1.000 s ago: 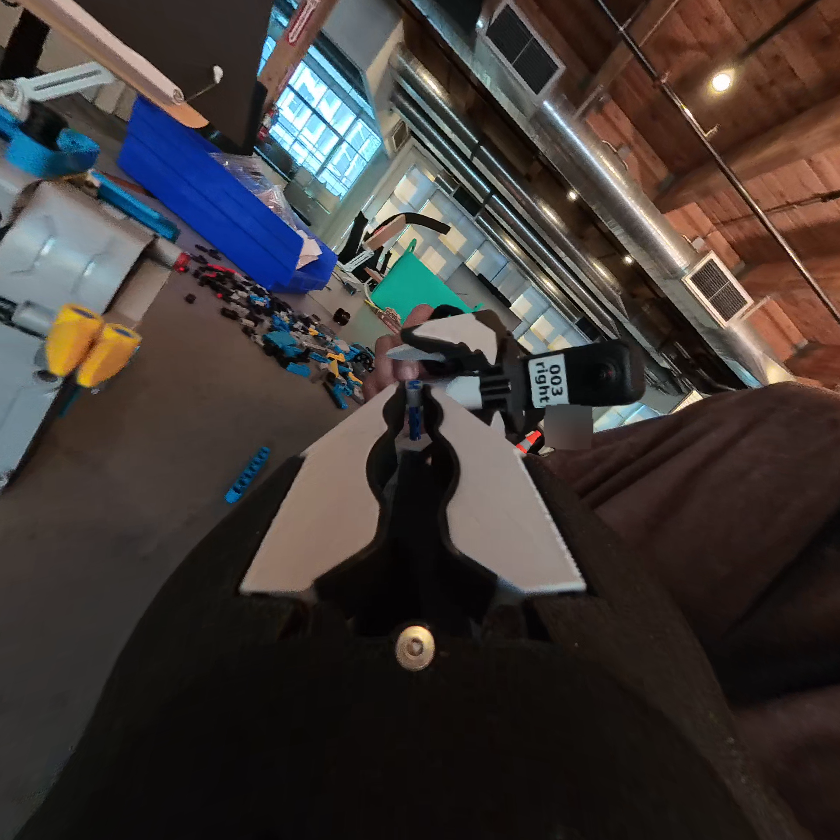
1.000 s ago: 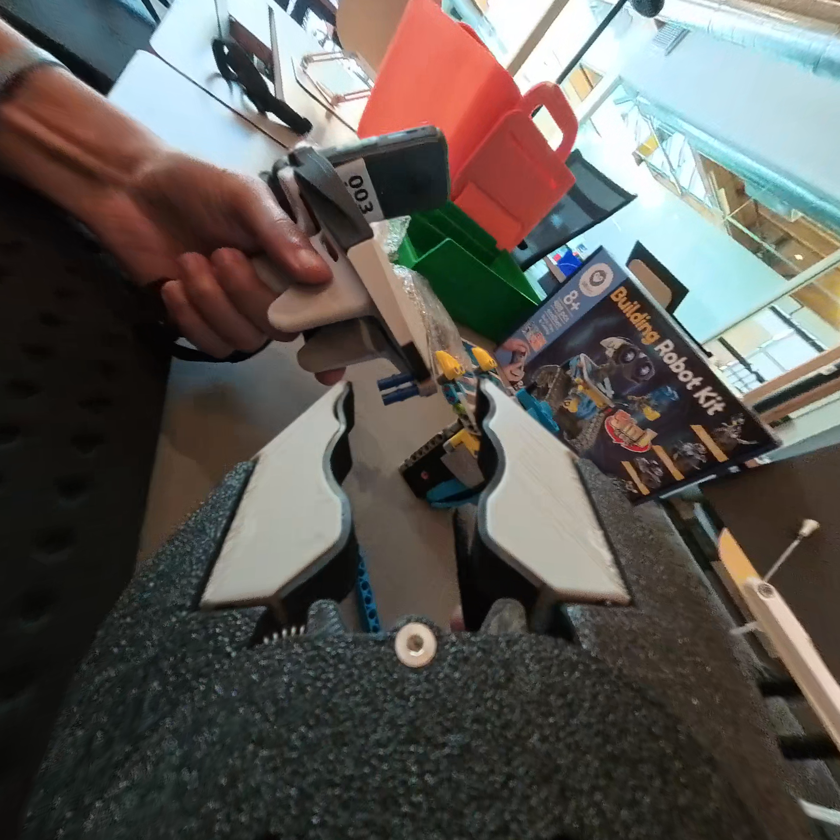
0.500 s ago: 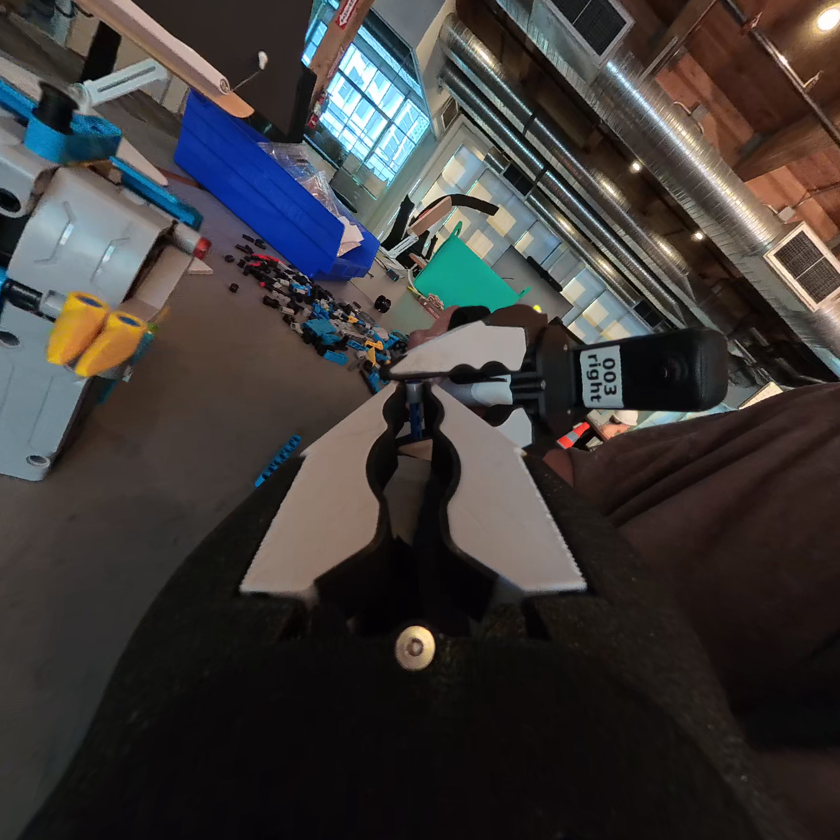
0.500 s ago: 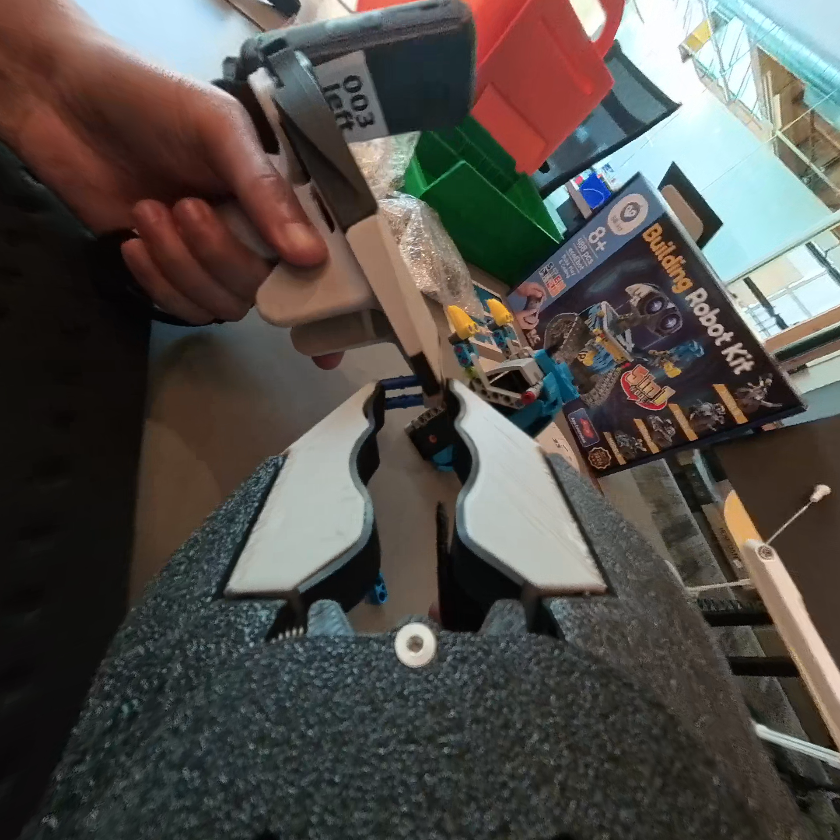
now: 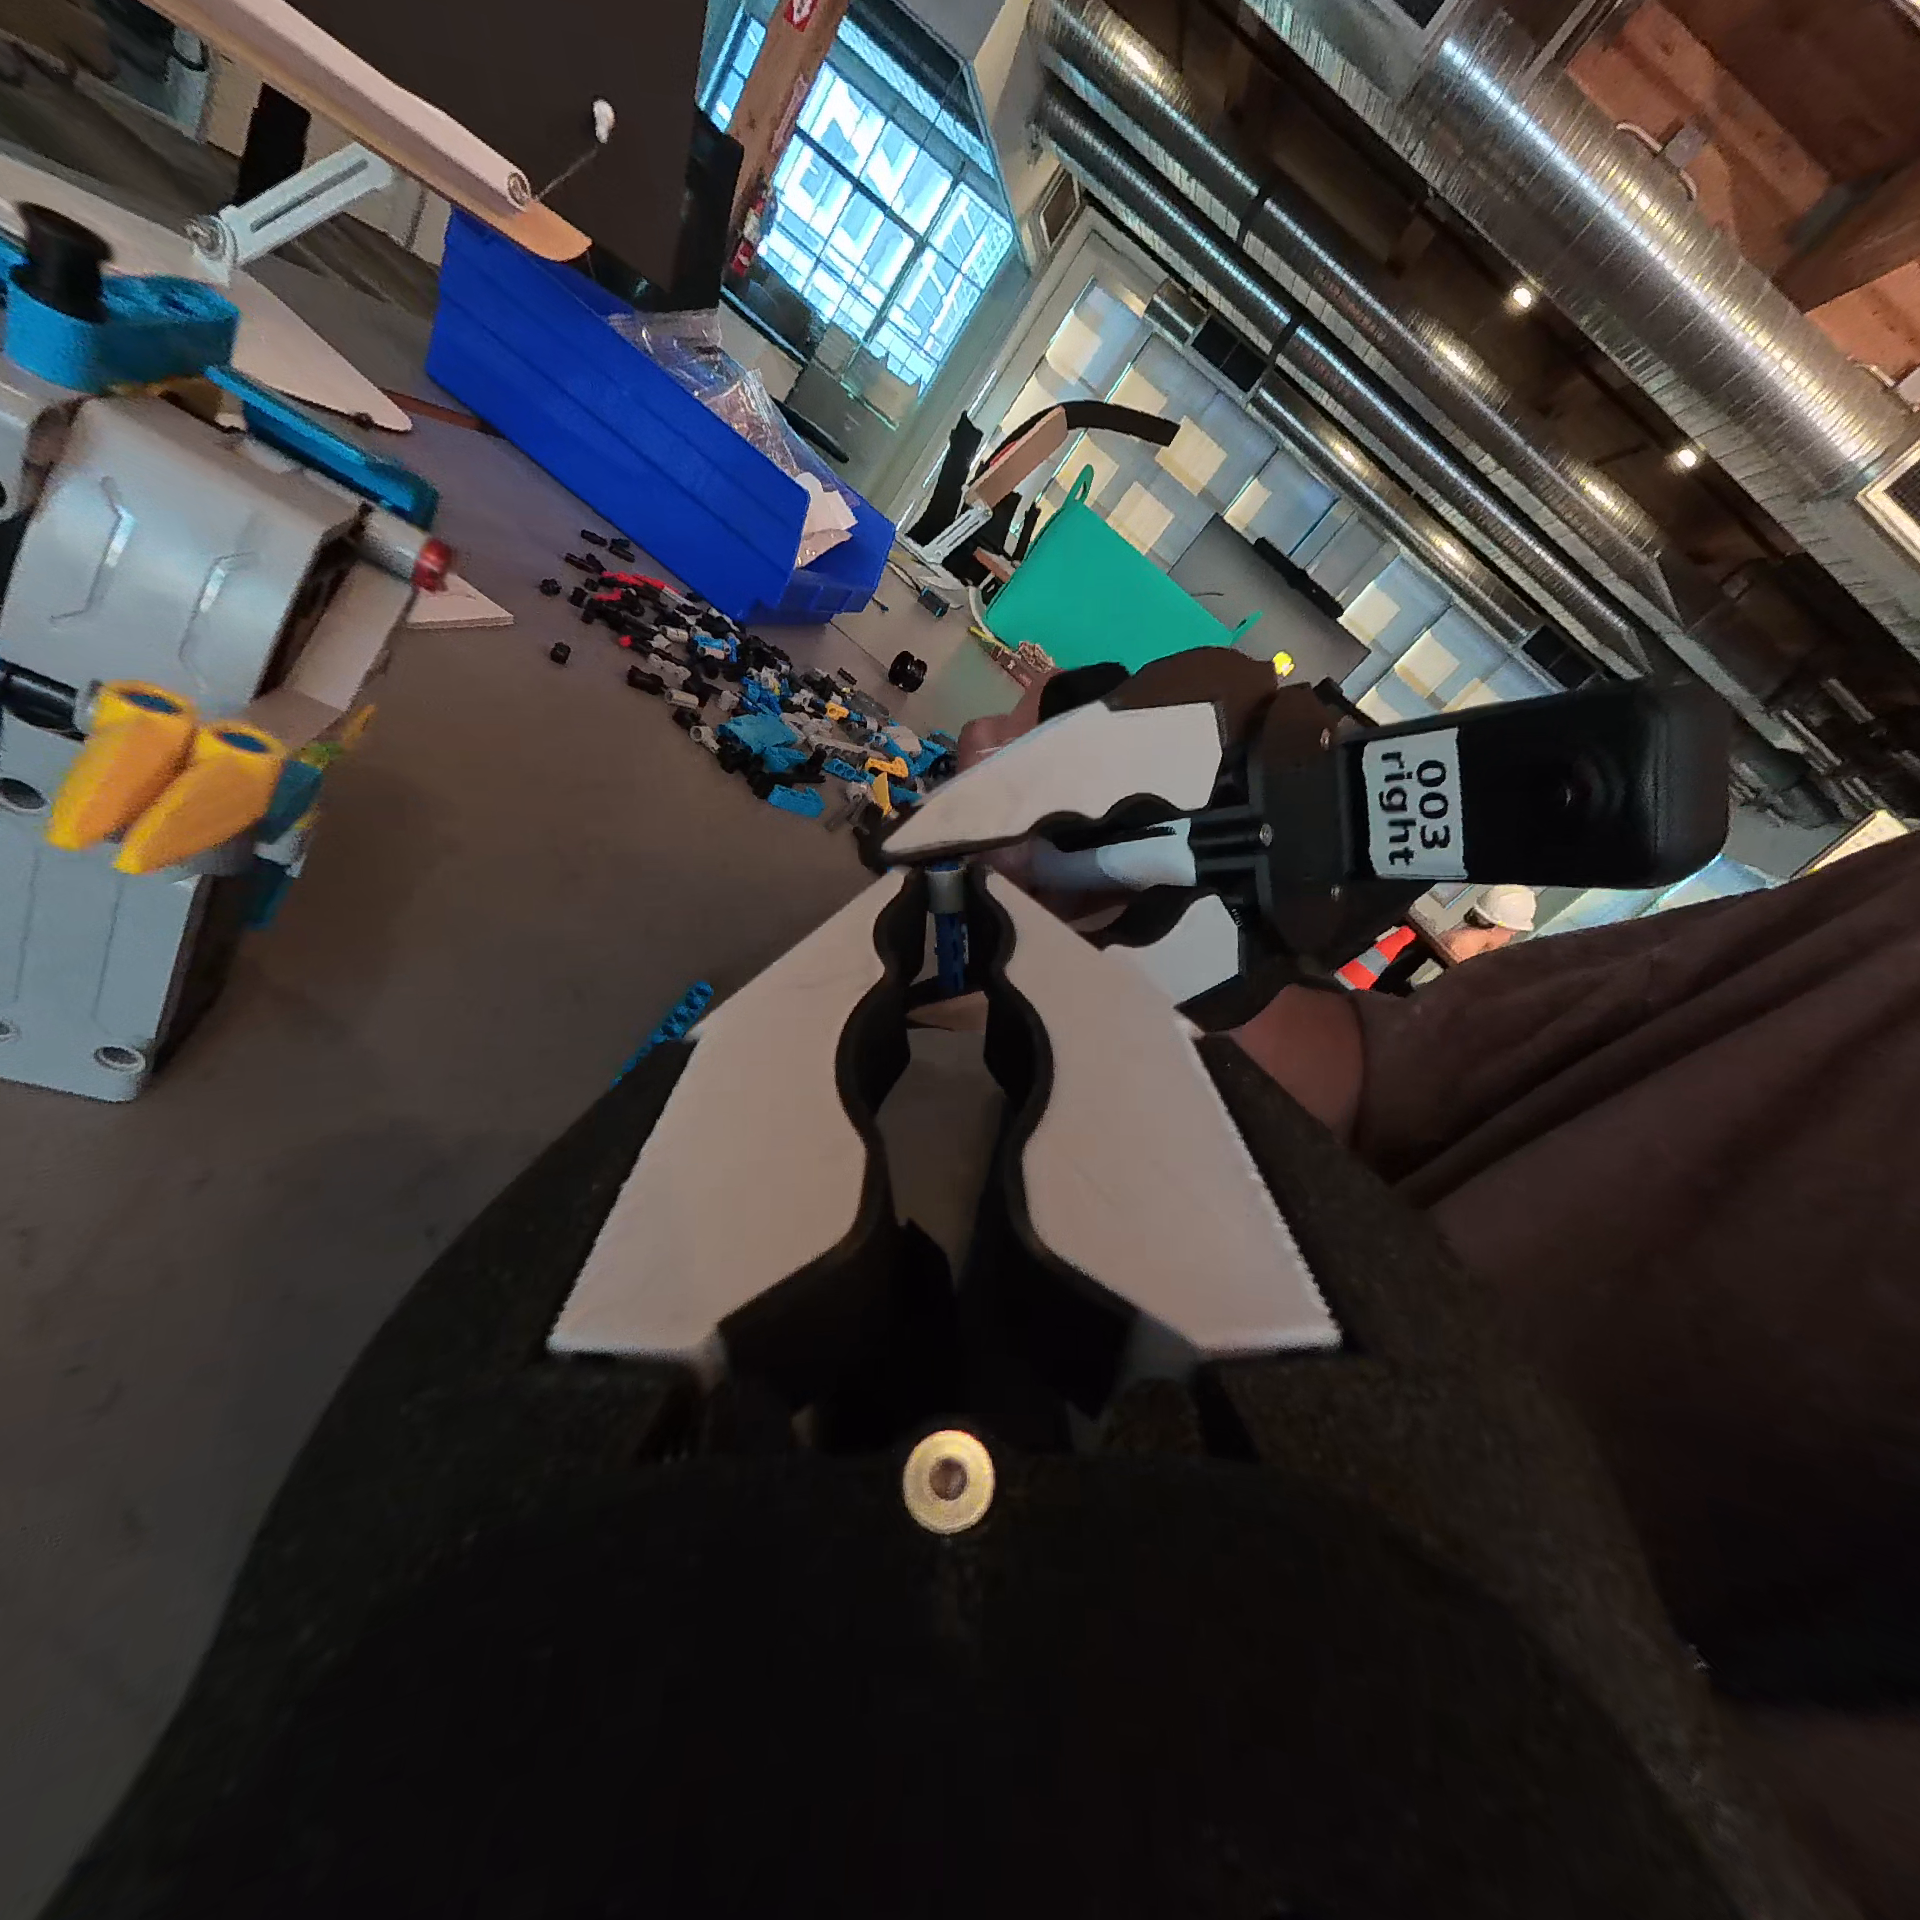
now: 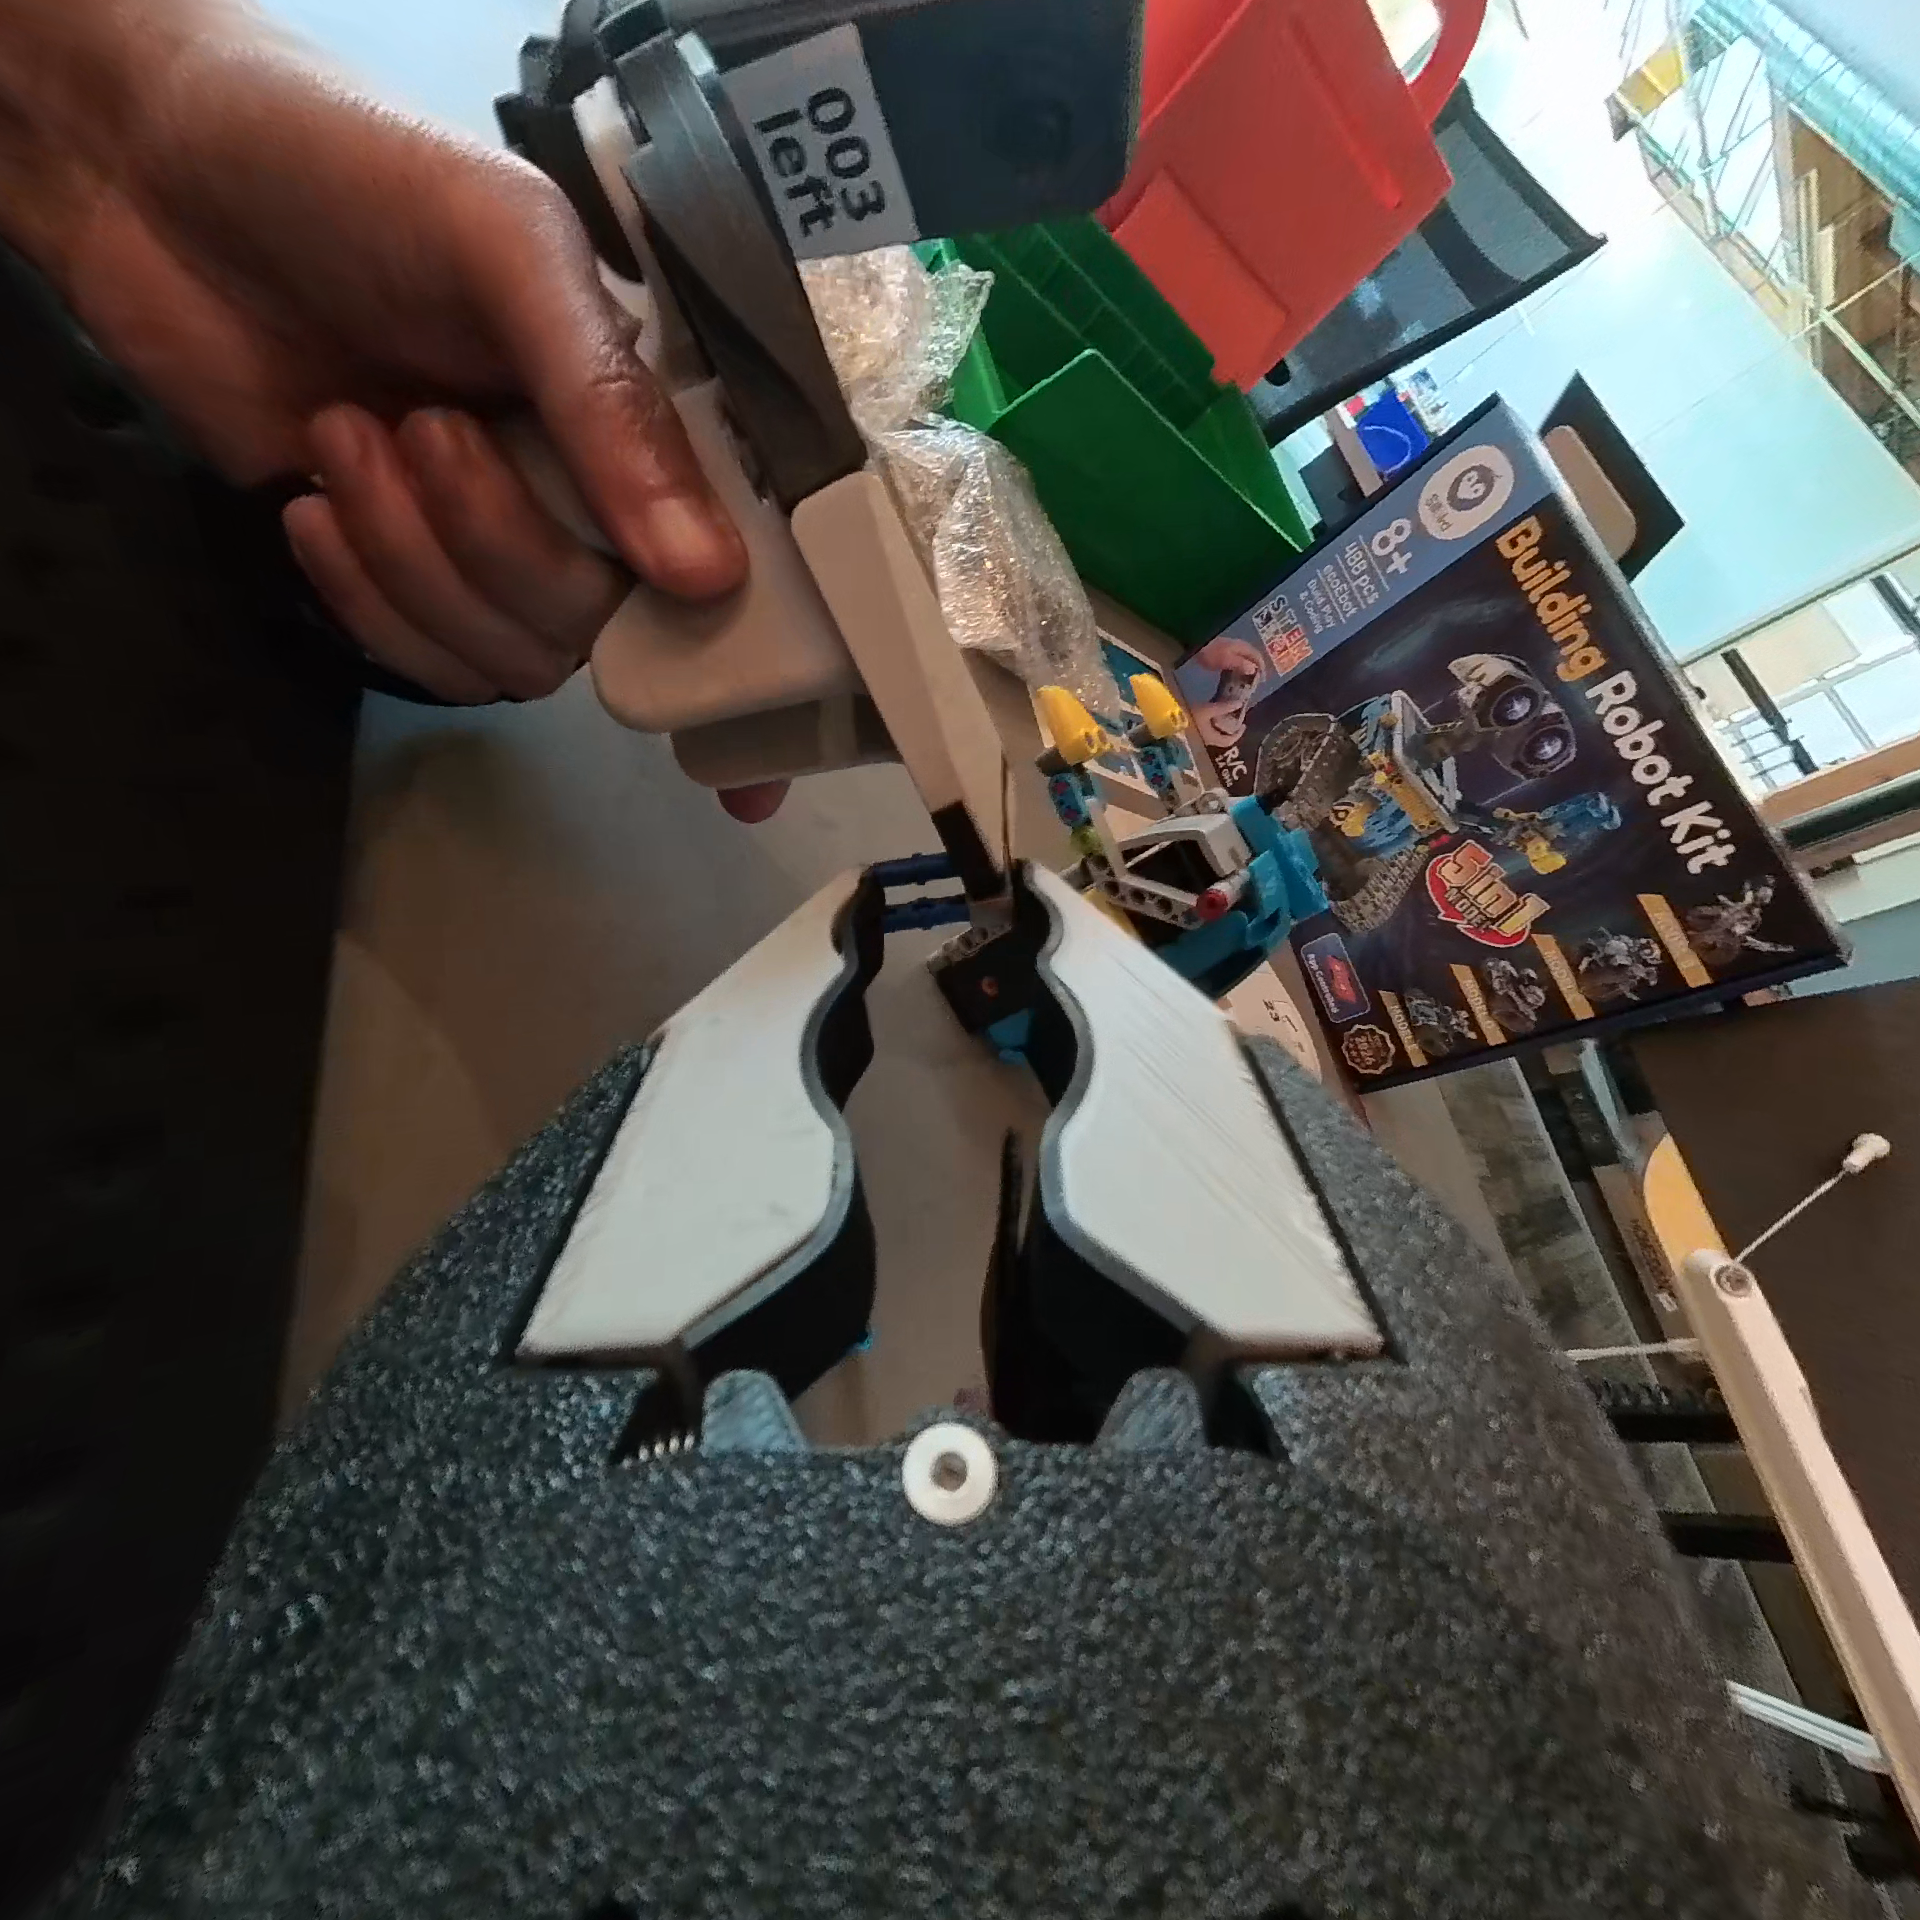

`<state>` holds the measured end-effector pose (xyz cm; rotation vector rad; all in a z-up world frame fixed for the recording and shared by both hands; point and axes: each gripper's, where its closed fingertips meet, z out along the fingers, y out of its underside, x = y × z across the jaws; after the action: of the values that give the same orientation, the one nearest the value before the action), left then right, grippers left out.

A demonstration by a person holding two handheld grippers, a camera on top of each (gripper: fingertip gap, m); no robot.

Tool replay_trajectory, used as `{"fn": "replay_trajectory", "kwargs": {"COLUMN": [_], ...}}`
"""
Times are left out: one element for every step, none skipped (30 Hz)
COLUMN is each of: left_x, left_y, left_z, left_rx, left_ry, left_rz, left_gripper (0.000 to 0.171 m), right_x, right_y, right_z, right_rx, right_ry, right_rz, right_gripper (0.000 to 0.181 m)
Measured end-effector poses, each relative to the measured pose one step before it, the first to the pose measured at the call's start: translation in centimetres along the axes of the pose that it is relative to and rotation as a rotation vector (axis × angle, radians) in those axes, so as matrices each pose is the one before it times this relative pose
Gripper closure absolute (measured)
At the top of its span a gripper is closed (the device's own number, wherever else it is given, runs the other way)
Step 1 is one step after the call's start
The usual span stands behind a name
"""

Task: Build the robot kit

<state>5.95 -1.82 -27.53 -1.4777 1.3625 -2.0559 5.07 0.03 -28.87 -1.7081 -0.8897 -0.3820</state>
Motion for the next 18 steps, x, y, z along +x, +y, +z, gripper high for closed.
{"fn": "replay_trajectory", "kwargs": {"left_x": [0.018, -0.020, -0.017, 0.088, 0.105, 0.009, -0.028, -0.081, -0.196, -0.295, -0.259, -0.164, -0.083, -0.016, 0.016, 0.029, -0.031, -0.096], "left_y": [0.190, 0.134, 0.108, 0.051, -0.010, 0.019, 0.044, 0.014, -0.045, -0.067, -0.073, -0.119, -0.070, 0.032, 0.026, 0.027, 0.018, 0.012], "left_z": [0.122, 0.105, 0.041, 0.014, 0.019, 0.015, 0.028, -0.001, -0.027, -0.046, -0.059, -0.054, -0.040, -0.009, -0.004, 0.013, 0.017, 0.023], "left_rx": [-0.01069, -0.00934, -0.00705, -0.00264, 0.00049, 0.00005, -0.00216, -0.00236, 0.00194, 0.00275, 0.00142, 0.00470, 0.00396, -0.00250, -0.00244, -0.00136, -0.00148, -0.00167], "left_ry": [-0.0046, -0.0056, -0.0017, 0.0038, 0.0003, -0.0059, -0.0053, -0.0071, -0.0137, -0.0159, -0.0093, -0.0054, -0.0129, -0.0167, -0.0102, -0.0016, -0.0007, -0.0059], "left_rz": [0.0062, 0.0058, 0.0005, 0.0025, 0.0093, 0.0082, 0.0037, 0.0036, 0.0046, 0.0017, -0.0034, -0.0014, 0.0135, 0.0238, 0.0164, 0.0030, -0.0028, -0.0001], "left_gripper": [0.164, 0.164, 0.164, 0.164, 0.164, 0.164, 0.164, 0.164, 0.164, 0.164, 0.164, 0.164, 0.164, 0.164, 0.164, 0.164, 0.164, 0.165], "right_x": [-0.144, -0.082, -0.064, -0.078, 0.023, 0.002, -0.045, -0.015, 0.017, 0.049, -0.004, 0.049, 0.110, -0.009, 0.052, 0.063, -0.073, 0.022], "right_y": [0.136, 0.117, 0.110, 0.007, -0.125, -0.057, 0.039, 0.044, 0.119, 0.167, 0.199, 0.090, 0.122, 0.132, -0.029, -0.044, -0.036, 0.033], "right_z": [-0.132, -0.112, -0.002, -0.052, -0.116, -0.012, 0.004, 0.010, 0.152, 0.251, 0.254, 0.187, 0.153, 0.105, -0.001, -0.060, -0.035, 0.023], "right_rx": [-0.0049, -0.0015, -0.0091, -0.0085, 0.0013, 0.0058, 0.0039, -0.0021, -0.0052, -0.0061, -0.0149, -0.0152, -0.0213, -0.0197, -0.0066, -0.0061, -0.0081, -0.0104], "right_ry": [-0.0136, -0.0037, 0.0018, 0.0032, 0.0060, 0.0008, -0.0064, -0.0058, -0.0035, -0.0050, -0.0146, -0.0091, 0.0030, 0.0050, 0.0165, 0.0187, 0.0126, 0.0217], "right_rz": [-0.0078, -0.0129, -0.0129, -0.0266, -0.0124, 0.0088, 0.0084, 0.0050, 0.0131, 0.0302, 0.0398, 0.0264, 0.0095, -0.0094, -0.0174, -0.0177, -0.0193, -0.0245], "right_gripper": [0.156, 0.156, 0.156, 0.156, 0.157, 0.157, 0.157, 0.157, 0.157, 0.156, 0.156, 0.155, 0.155, 0.155, 0.154, 0.153, 0.154, 0.155]}}
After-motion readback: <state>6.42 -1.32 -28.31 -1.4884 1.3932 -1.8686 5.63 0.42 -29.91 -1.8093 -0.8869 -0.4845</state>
